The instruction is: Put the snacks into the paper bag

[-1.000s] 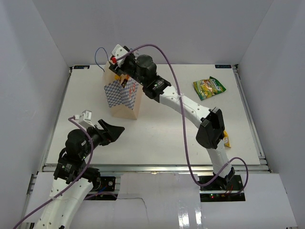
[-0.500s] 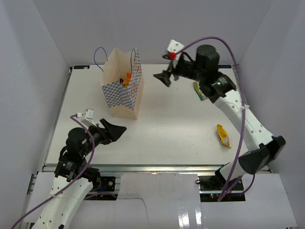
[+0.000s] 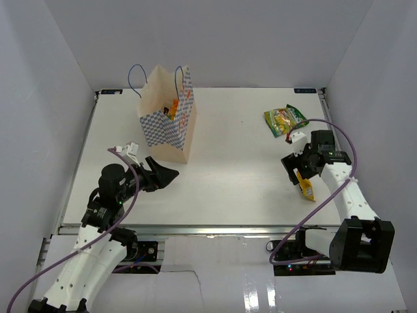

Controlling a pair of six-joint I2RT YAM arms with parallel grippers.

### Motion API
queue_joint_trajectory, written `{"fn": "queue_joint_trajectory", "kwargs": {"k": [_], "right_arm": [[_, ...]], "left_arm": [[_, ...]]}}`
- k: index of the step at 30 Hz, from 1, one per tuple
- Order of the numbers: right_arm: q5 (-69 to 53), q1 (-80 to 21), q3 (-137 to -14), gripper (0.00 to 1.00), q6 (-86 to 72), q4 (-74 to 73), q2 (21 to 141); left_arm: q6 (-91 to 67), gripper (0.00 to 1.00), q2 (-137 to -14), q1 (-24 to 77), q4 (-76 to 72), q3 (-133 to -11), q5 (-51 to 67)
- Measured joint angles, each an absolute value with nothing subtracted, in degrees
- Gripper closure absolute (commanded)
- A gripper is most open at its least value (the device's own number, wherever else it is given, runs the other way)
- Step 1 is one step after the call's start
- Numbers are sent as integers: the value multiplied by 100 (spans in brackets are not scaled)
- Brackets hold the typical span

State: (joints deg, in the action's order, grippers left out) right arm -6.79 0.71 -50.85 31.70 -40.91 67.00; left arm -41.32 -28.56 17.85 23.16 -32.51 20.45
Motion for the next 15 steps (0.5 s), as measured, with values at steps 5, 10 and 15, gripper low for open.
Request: {"fn": "queue_joint_trajectory", "kwargs": {"k": [5,10,15], "right_arm": [[-8,231,-4499,3,3155,-3795,6812],[191,283,-4327,11,3116,-3494,7325],[204,416,-4327,46,3046,-3151,7824]], "left_arm": [[-4093,10,-3151,1785,1977,-3122,2226],[-4097,10,-3127,1785,1859,-3035,2298],[-4108,10,-2853,1785,1800,-3030,2292]]}}
